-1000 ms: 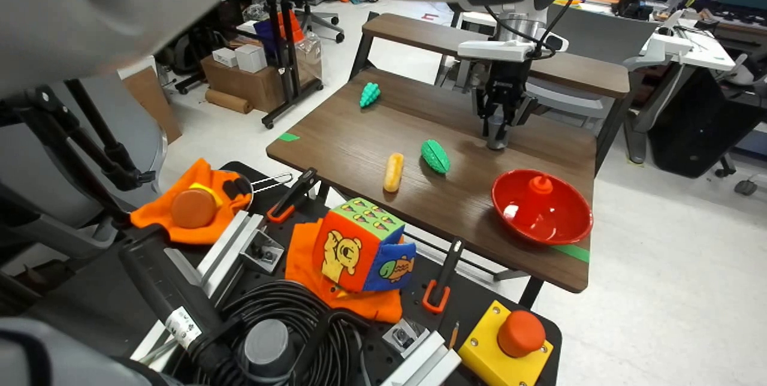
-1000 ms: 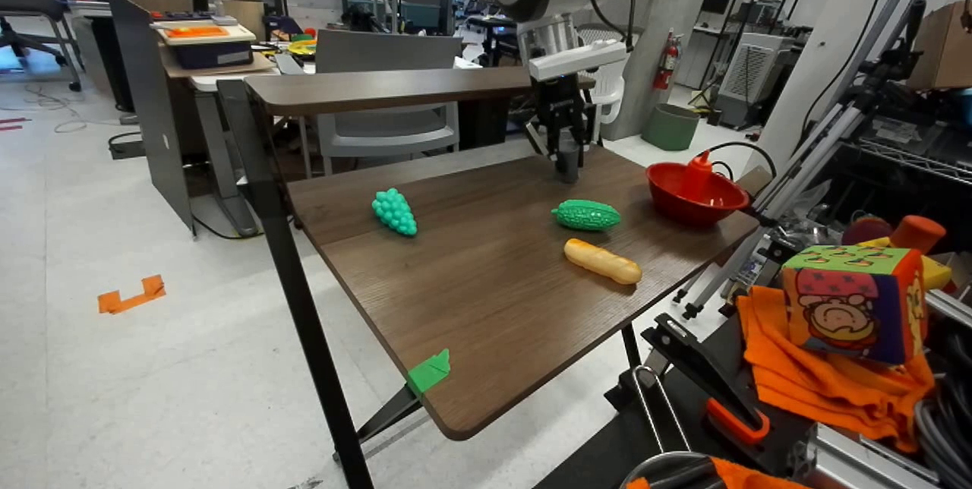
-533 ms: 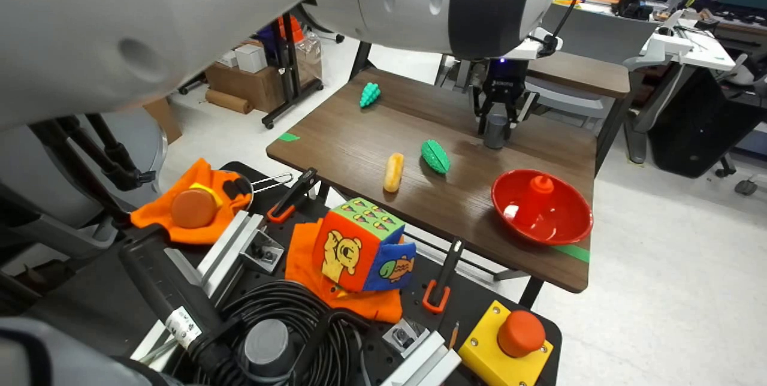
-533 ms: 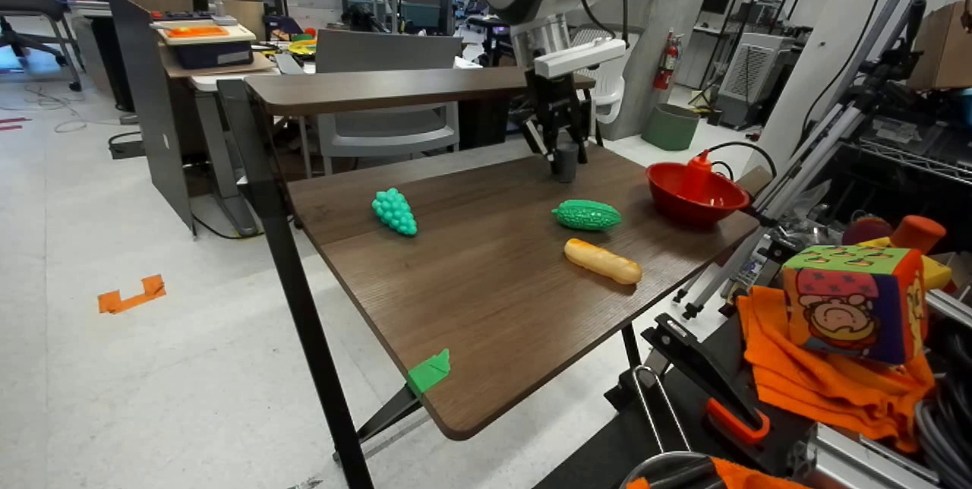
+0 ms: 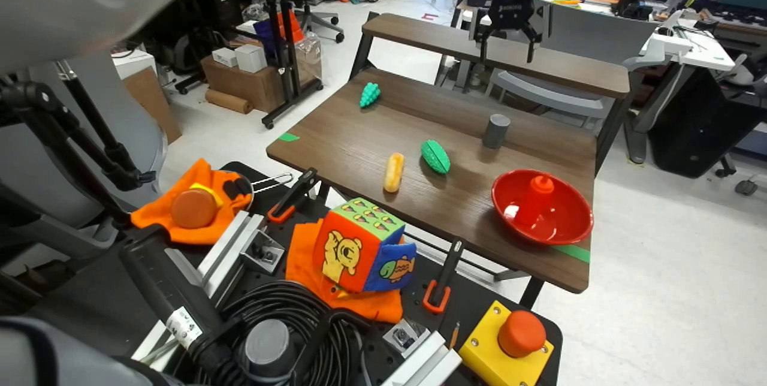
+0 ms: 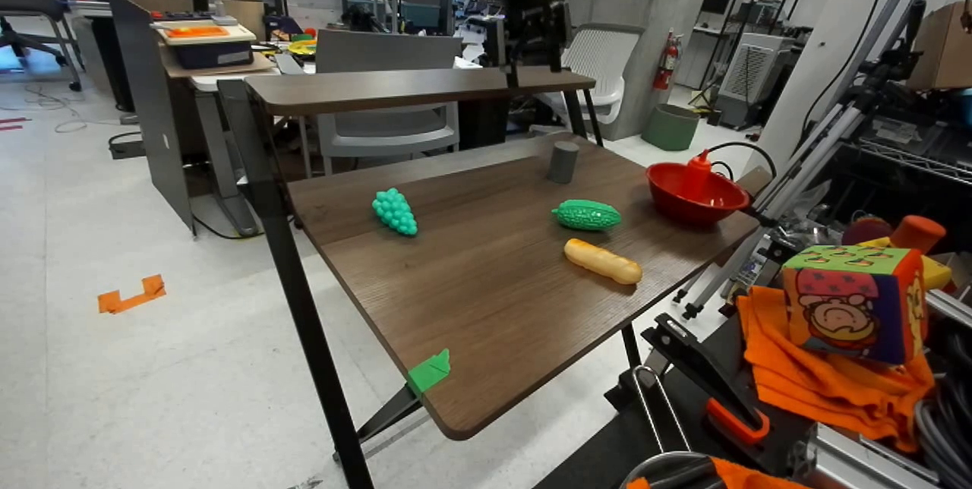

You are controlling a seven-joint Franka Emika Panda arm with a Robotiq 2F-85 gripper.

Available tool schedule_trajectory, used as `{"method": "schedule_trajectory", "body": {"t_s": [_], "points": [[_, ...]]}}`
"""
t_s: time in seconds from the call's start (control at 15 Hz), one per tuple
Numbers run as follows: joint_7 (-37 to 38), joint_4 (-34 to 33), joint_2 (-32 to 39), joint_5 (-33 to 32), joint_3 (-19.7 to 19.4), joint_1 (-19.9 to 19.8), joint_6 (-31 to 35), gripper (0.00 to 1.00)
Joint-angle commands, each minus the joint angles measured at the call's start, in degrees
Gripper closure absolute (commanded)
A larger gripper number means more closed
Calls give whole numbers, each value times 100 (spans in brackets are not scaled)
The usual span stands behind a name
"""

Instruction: Move the grey cylinder to the back right side of the table.

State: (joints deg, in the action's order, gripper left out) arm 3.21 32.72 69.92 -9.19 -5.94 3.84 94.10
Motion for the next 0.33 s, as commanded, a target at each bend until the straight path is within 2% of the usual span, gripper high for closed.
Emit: {"method": "schedule_trajectory", "body": {"t_s": [0.0, 0.27], "points": [[113, 10, -132, 99, 78, 31, 20, 0], [280, 127, -378, 239, 185, 74, 20, 0]]}}
